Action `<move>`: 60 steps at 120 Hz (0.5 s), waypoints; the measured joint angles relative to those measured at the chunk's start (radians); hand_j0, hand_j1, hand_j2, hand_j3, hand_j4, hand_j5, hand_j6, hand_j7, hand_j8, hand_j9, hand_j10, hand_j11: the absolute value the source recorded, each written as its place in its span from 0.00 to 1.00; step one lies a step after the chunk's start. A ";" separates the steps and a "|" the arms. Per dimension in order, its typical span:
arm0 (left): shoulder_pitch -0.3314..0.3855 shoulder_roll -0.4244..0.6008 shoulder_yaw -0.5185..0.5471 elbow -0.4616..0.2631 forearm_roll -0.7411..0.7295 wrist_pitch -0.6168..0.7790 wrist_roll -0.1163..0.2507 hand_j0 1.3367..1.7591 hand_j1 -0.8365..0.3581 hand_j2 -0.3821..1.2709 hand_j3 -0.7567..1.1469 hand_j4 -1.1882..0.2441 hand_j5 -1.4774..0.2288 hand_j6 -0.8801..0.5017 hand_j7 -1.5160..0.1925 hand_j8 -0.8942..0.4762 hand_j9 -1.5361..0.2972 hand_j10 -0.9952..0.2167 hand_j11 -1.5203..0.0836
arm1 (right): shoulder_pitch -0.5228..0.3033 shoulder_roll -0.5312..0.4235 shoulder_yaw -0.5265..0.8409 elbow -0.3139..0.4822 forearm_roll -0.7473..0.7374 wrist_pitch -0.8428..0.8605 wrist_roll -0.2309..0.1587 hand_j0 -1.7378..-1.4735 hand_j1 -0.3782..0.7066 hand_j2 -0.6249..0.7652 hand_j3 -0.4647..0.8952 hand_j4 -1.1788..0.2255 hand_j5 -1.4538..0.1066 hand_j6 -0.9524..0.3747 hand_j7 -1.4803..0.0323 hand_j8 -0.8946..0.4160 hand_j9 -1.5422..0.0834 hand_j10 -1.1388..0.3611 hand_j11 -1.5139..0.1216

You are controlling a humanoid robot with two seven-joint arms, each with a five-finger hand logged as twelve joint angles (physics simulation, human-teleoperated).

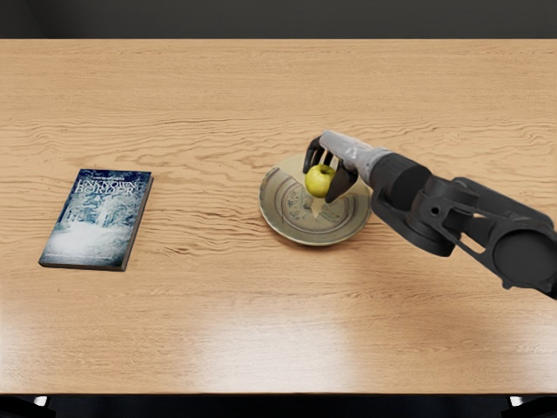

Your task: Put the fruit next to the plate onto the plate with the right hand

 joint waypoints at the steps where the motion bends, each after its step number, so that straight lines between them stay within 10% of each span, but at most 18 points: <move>1: 0.000 0.000 0.000 0.000 0.000 0.000 0.000 0.76 0.99 0.23 0.40 0.83 0.87 0.64 0.89 0.65 0.84 0.82 0.95 | -0.001 0.000 0.000 -0.001 0.000 0.000 0.000 0.32 0.56 0.61 0.34 0.40 0.26 0.39 0.33 0.38 0.32 0.27 0.30; 60: 0.000 0.000 0.000 0.000 0.000 0.000 0.000 0.76 0.99 0.23 0.40 0.83 0.87 0.64 0.89 0.65 0.84 0.82 0.95 | -0.038 0.005 -0.002 -0.025 -0.003 -0.003 0.000 0.32 0.51 0.55 0.34 0.45 0.38 0.40 0.43 0.38 0.43 0.35 0.41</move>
